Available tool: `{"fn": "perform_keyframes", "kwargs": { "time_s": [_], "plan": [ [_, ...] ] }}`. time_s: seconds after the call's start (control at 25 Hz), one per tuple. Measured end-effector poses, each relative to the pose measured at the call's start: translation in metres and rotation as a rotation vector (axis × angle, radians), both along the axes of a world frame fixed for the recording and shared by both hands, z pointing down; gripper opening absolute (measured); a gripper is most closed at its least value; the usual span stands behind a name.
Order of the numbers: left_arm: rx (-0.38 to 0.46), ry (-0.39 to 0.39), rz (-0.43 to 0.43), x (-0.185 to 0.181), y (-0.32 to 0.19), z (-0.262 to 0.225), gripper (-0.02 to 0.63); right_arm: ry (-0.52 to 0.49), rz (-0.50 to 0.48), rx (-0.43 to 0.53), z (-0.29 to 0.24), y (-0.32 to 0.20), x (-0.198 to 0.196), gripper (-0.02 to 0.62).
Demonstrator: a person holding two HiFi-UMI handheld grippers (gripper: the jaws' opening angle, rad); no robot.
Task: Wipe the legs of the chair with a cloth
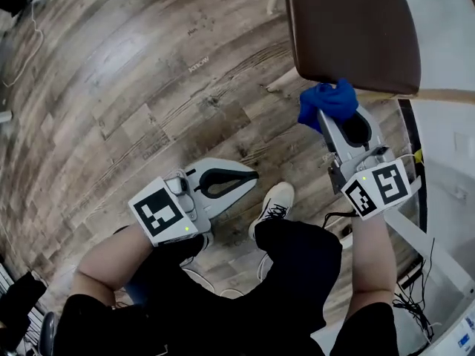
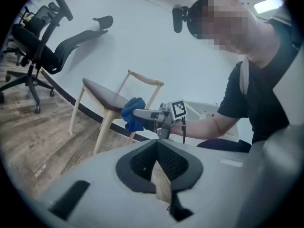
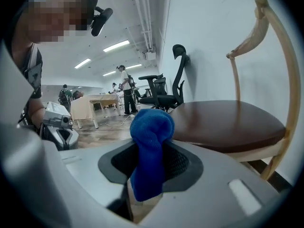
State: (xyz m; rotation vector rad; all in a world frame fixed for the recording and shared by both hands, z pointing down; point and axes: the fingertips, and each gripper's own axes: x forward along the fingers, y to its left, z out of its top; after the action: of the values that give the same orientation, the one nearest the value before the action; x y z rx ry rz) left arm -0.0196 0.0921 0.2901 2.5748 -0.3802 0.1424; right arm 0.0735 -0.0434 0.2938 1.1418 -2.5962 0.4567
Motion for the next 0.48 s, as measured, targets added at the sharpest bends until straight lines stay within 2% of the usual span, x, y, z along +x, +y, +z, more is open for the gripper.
{"fn": "perform_keyframes", "kwargs": {
  "time_s": [0.16, 0.48],
  "plan": [
    [0.078, -0.001, 0.020, -0.005, -0.027, 0.010, 0.006, -0.001, -0.006, 0.043, 0.021, -0.010, -0.006, 0.140],
    [0.128, -0.020, 0.016, -0.013, -0.060, 0.015, 0.006, 0.000, -0.058, 0.087, 0.063, -0.019, -0.018, 0.141]
  ]
}}
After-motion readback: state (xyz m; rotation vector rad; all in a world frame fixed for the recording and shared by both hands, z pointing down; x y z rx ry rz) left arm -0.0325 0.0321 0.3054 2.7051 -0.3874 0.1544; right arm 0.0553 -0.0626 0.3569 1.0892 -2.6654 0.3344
